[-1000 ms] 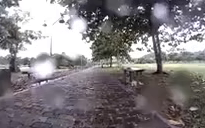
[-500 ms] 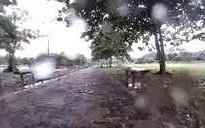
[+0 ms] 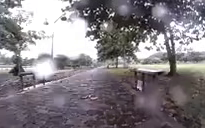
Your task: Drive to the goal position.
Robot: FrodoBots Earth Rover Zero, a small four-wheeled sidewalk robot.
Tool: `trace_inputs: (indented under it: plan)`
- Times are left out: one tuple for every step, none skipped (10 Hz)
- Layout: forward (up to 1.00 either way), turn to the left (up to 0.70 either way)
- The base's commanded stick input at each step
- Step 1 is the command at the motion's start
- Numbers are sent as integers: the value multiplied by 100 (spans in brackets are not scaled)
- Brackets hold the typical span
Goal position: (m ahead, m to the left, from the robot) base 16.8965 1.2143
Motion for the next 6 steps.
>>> trace_inputs:
  plan:
    - [70,0]
    - [70,0]
    - [70,0]
    - [70,0]
    - [70,0]
    - [70,0]
